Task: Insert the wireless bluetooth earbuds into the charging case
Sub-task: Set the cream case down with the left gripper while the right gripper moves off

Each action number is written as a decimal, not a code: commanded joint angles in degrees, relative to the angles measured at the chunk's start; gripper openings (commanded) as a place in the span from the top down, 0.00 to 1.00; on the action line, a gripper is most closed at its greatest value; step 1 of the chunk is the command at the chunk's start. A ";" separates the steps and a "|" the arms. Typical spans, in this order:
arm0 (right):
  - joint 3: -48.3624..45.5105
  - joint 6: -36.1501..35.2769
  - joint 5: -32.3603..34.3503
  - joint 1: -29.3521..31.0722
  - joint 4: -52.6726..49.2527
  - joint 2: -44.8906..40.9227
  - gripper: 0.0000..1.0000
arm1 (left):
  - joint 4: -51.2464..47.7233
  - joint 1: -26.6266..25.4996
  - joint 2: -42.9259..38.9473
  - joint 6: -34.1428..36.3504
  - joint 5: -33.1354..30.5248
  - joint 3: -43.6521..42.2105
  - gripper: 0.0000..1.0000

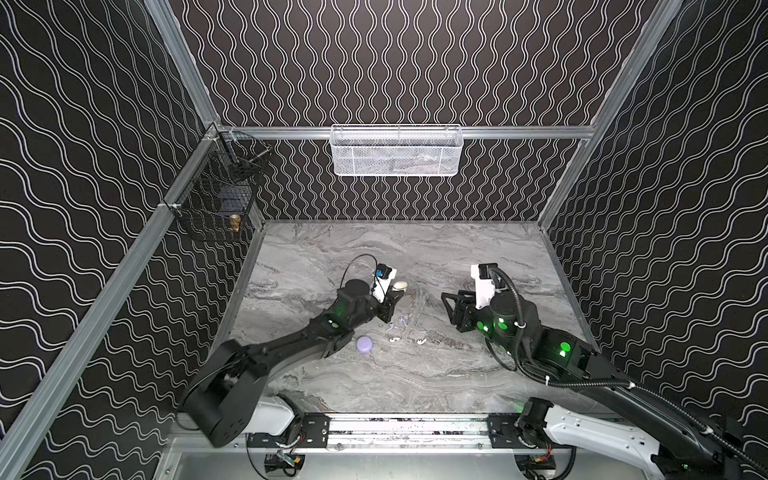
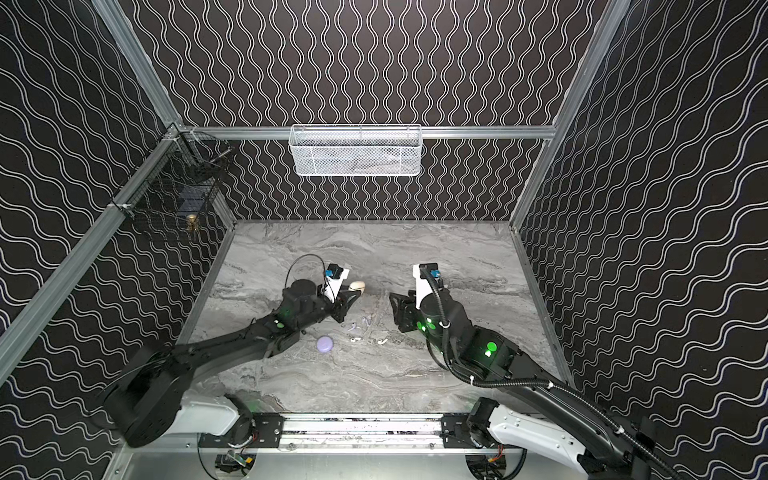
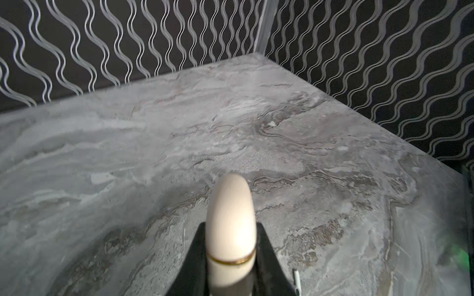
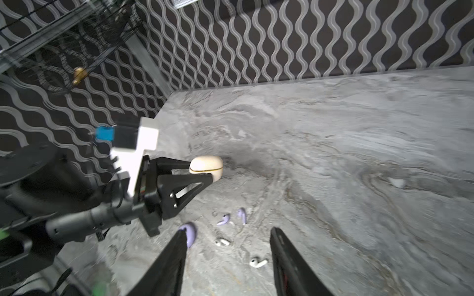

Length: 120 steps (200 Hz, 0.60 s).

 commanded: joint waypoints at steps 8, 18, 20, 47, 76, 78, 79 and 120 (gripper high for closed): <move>-2.36 1.79 4.77 -0.11 0.03 -1.86 0.38 | -5.84 1.48 6.36 -9.08 -0.82 4.01 1.00; -3.07 1.75 4.54 -0.14 0.43 -1.76 0.36 | -7.25 1.88 8.19 -10.45 -1.82 4.90 1.00; -3.16 1.70 4.47 -0.12 0.48 -1.67 0.36 | -7.47 2.07 8.49 -10.63 -1.89 5.12 1.00; -3.68 1.65 3.34 -0.12 1.11 0.78 0.34 | -8.02 3.67 12.11 -12.86 -0.74 6.33 1.00; -3.55 1.65 1.95 -0.16 2.26 3.72 0.33 | -7.67 5.06 16.77 -12.10 1.48 8.35 1.00; -3.61 1.57 1.87 -0.19 2.43 3.92 0.33 | -7.73 5.15 17.03 -12.10 1.52 8.53 1.00; -3.62 1.55 1.78 -0.17 2.52 4.04 0.33 | -7.78 5.20 17.19 -12.10 1.55 8.57 1.00; -5.02 0.69 -1.74 -0.14 5.84 6.07 0.29 | -7.19 7.14 20.29 -11.96 2.79 9.24 1.00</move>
